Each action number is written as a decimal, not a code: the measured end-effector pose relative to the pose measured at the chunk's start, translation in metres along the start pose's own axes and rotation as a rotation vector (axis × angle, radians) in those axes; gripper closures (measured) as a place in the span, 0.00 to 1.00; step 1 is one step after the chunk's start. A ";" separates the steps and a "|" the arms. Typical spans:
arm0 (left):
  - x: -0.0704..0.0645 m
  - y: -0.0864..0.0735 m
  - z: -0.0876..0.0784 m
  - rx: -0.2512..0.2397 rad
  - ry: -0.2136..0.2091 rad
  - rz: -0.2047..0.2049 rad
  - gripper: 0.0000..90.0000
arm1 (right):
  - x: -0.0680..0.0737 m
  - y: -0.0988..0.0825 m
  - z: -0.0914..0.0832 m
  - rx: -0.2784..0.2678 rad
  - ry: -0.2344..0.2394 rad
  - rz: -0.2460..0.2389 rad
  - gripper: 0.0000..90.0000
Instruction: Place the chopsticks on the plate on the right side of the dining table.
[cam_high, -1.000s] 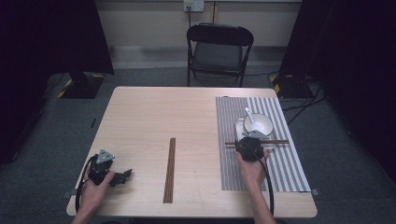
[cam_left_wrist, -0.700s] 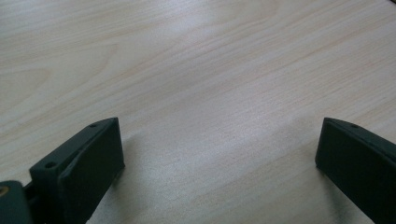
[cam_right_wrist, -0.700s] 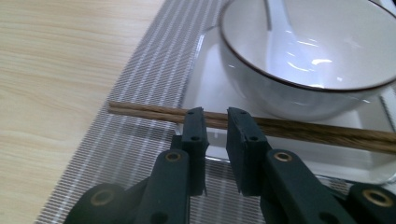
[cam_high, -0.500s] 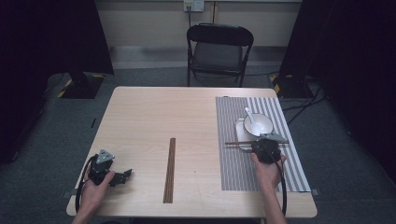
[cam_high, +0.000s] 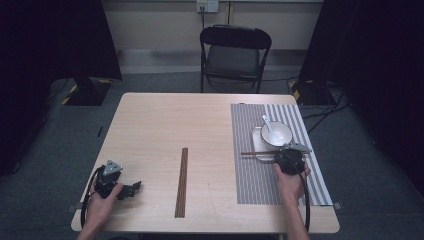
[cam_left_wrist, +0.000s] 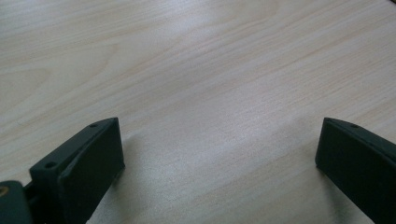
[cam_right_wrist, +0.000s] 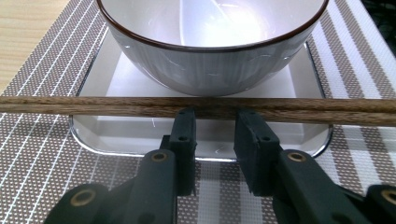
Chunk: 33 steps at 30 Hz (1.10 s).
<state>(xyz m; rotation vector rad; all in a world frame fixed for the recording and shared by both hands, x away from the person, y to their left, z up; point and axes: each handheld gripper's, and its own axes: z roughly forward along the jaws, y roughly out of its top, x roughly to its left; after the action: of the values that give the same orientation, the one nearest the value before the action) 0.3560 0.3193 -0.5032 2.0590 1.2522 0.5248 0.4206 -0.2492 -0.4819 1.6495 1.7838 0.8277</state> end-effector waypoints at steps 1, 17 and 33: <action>0.000 0.000 0.000 -0.001 0.000 -0.002 0.00 | 0.000 0.000 0.001 -0.003 0.001 -0.001 0.78; 0.000 0.000 0.000 -0.001 0.001 0.000 0.00 | 0.004 0.000 -0.029 -0.037 0.063 -0.017 0.71; 0.000 0.000 0.000 -0.002 0.000 -0.002 0.00 | 0.072 -0.037 -0.048 -0.013 0.265 -0.169 0.63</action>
<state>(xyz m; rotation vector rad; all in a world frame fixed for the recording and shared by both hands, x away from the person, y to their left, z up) 0.3561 0.3192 -0.5033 2.0556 1.2528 0.5248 0.3547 -0.1827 -0.4784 1.4094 2.0597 1.0148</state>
